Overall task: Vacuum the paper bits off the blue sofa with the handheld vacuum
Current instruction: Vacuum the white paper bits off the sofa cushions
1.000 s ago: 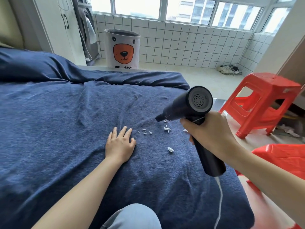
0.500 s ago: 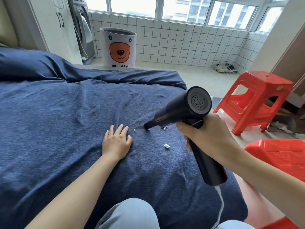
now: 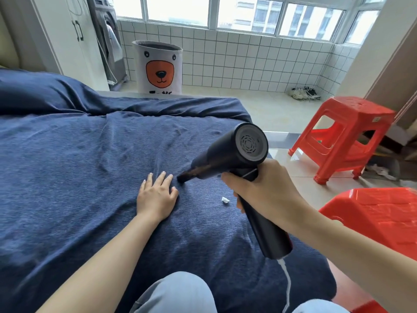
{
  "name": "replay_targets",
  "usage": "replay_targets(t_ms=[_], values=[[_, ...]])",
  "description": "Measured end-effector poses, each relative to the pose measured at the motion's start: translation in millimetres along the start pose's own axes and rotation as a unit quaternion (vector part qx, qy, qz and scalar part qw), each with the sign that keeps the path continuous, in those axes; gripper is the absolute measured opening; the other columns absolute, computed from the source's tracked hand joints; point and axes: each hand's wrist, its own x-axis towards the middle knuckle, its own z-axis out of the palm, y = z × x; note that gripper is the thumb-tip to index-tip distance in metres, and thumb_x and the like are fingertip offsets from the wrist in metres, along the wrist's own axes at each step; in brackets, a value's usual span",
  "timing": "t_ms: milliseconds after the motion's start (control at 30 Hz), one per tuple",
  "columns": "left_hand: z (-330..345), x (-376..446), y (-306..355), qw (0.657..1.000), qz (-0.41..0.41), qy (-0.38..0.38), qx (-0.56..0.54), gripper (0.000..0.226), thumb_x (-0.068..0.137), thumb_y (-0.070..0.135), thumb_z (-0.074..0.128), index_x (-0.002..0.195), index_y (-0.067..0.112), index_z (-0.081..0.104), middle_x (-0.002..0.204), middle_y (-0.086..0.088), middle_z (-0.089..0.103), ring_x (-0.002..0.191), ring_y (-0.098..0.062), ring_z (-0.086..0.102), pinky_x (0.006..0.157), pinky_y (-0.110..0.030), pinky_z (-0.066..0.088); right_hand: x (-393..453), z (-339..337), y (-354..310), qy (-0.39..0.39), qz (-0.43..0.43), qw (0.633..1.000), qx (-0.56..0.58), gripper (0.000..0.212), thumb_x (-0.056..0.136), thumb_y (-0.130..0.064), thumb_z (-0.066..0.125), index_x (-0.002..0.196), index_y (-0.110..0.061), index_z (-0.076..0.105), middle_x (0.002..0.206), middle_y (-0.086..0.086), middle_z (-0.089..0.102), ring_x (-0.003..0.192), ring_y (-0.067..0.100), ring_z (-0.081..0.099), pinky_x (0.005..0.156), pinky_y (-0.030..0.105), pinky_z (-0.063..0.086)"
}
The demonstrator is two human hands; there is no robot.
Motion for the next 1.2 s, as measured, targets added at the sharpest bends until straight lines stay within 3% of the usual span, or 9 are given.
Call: replay_targets(t_ms=[333, 533, 667, 900, 1067, 1200], values=[[-7, -1, 10, 0.999, -0.021, -0.039, 0.014, 0.054, 0.098, 0.04, 0.027, 0.15, 0.027, 0.026, 0.16, 0.004, 0.017, 0.148, -0.028, 0.007, 0.12, -0.042, 0.006, -23, -37, 12, 0.042, 0.008, 0.999, -0.019, 0.027, 0.079, -0.026, 0.074, 0.058, -0.012, 0.062, 0.053, 0.006, 0.068, 0.043, 0.016, 0.066, 0.056, 0.031, 0.056], [-9, -6, 35, 0.993, -0.005, -0.036, 0.109, 0.063, 0.095, 0.056, 0.023, 0.146, 0.022, 0.034, 0.159, 0.001, 0.022, 0.148, -0.028, -0.002, 0.117, -0.051, -0.009, -61, -65, 17, 0.056, 0.012, 0.997, -0.05, 0.034, 0.074, -0.036, 0.068, 0.053, -0.01, 0.062, 0.046, 0.003, 0.066, 0.041, 0.007, 0.063, 0.06, 0.028, 0.05], [-3, -9, 63, 0.994, 0.035, -0.066, 0.08, 0.064, 0.095, 0.058, 0.022, 0.15, 0.026, 0.026, 0.161, 0.004, 0.014, 0.149, -0.024, 0.003, 0.119, -0.049, -0.005, -79, -80, 20, 0.057, 0.022, 0.996, -0.062, 0.034, 0.072, -0.04, 0.065, 0.058, -0.008, 0.065, 0.046, 0.004, 0.066, 0.042, 0.009, 0.063, 0.065, 0.032, 0.054], [5, -16, 69, 0.997, 0.031, -0.065, 0.022, 0.06, 0.097, 0.053, 0.027, 0.151, 0.026, 0.025, 0.16, 0.003, 0.016, 0.148, -0.023, 0.008, 0.12, -0.043, 0.005, -90, -93, 38, 0.085, 0.022, 0.995, -0.045, 0.036, 0.079, -0.028, 0.071, 0.055, -0.002, 0.063, 0.045, 0.009, 0.065, 0.04, 0.015, 0.063, 0.053, 0.024, 0.051], [8, -10, 70, 0.997, 0.031, -0.061, 0.02, 0.06, 0.096, 0.053, 0.028, 0.15, 0.027, 0.025, 0.16, 0.003, 0.016, 0.148, -0.023, 0.007, 0.12, -0.044, 0.005, -57, -76, 53, 0.101, 0.016, 0.994, -0.041, 0.038, 0.079, -0.034, 0.071, 0.054, -0.007, 0.062, 0.046, 0.005, 0.065, 0.043, 0.013, 0.063, 0.058, 0.029, 0.053], [9, -1, 70, 0.997, 0.032, -0.073, 0.022, 0.06, 0.096, 0.053, 0.026, 0.151, 0.029, 0.022, 0.161, 0.005, 0.012, 0.149, -0.023, 0.003, 0.12, -0.043, 0.002, -27, -58, 61, 0.111, 0.013, 0.994, -0.015, 0.04, 0.075, -0.043, 0.071, 0.06, -0.008, 0.062, 0.051, 0.006, 0.067, 0.056, 0.028, 0.067, 0.068, 0.042, 0.058]])
